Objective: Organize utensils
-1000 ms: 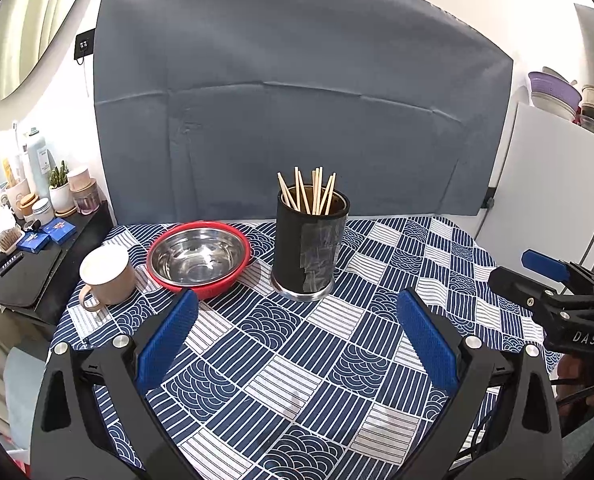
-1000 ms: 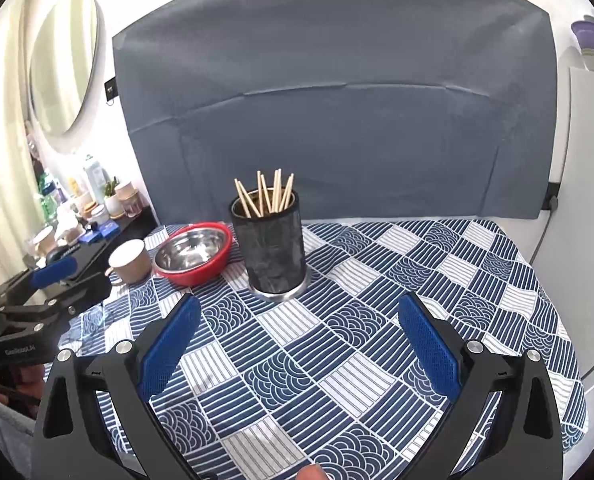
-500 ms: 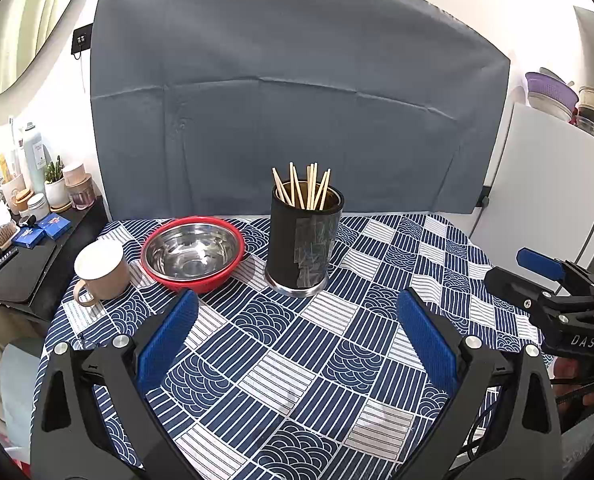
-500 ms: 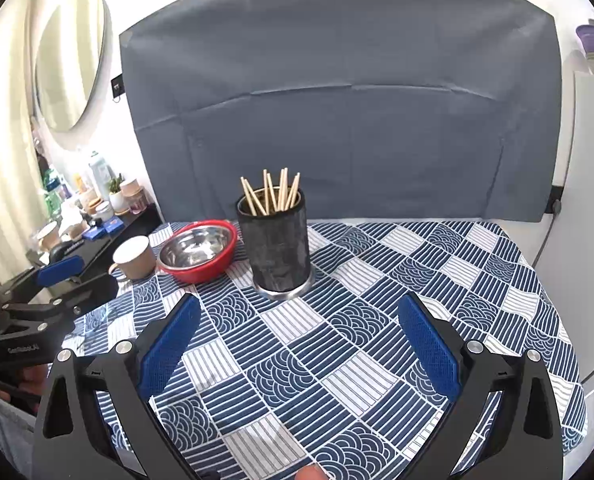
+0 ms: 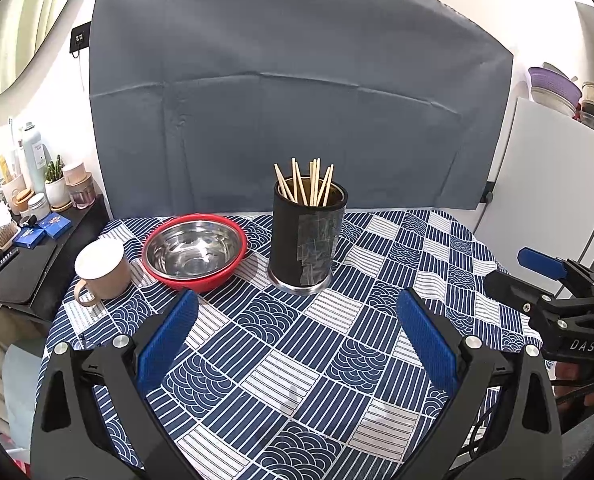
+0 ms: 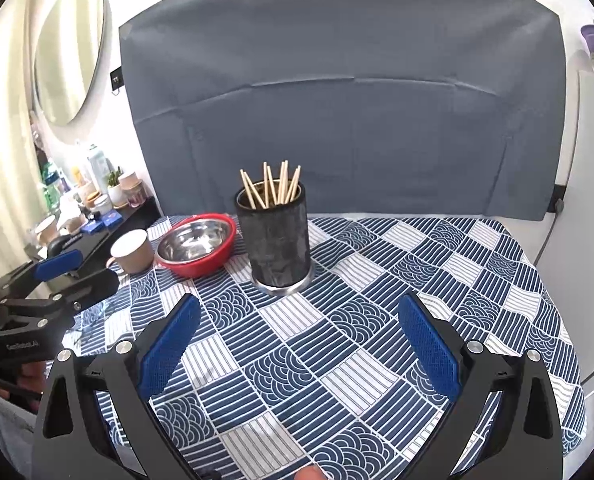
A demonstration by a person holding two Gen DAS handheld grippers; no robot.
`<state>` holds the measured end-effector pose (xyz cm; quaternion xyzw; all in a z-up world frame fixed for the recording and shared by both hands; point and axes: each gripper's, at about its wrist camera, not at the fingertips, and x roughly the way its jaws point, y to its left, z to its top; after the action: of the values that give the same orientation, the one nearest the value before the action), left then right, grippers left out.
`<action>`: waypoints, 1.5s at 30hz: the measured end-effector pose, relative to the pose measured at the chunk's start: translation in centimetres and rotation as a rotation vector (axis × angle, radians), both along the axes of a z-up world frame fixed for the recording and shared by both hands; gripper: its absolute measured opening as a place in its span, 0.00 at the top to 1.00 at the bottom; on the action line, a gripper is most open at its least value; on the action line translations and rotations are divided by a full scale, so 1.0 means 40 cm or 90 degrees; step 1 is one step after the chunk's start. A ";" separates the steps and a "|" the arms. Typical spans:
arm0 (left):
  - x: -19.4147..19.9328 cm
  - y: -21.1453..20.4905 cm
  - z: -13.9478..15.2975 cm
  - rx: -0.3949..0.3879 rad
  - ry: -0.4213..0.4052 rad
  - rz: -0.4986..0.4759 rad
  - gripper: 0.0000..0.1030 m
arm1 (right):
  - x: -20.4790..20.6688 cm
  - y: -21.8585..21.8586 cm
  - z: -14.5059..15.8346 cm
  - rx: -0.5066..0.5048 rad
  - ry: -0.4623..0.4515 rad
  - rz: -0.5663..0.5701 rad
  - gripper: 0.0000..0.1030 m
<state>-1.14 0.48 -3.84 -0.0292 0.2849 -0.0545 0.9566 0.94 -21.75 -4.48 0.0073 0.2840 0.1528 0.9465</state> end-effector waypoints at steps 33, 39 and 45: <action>0.013 0.004 -0.032 -0.005 0.051 0.001 0.06 | 0.019 -0.001 -0.047 0.000 0.064 -0.002 0.08; 0.003 -0.002 -0.048 -0.005 0.076 0.001 0.06 | 0.003 -0.008 -0.061 -0.003 0.081 -0.003 0.08; -0.011 -0.009 -0.055 -0.010 0.091 0.001 0.06 | -0.016 -0.018 -0.065 -0.004 0.087 -0.007 0.08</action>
<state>-1.58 0.11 -6.05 -0.0407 0.3519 -0.0542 0.9336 0.29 -22.48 -7.08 0.0167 0.3484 0.1457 0.9258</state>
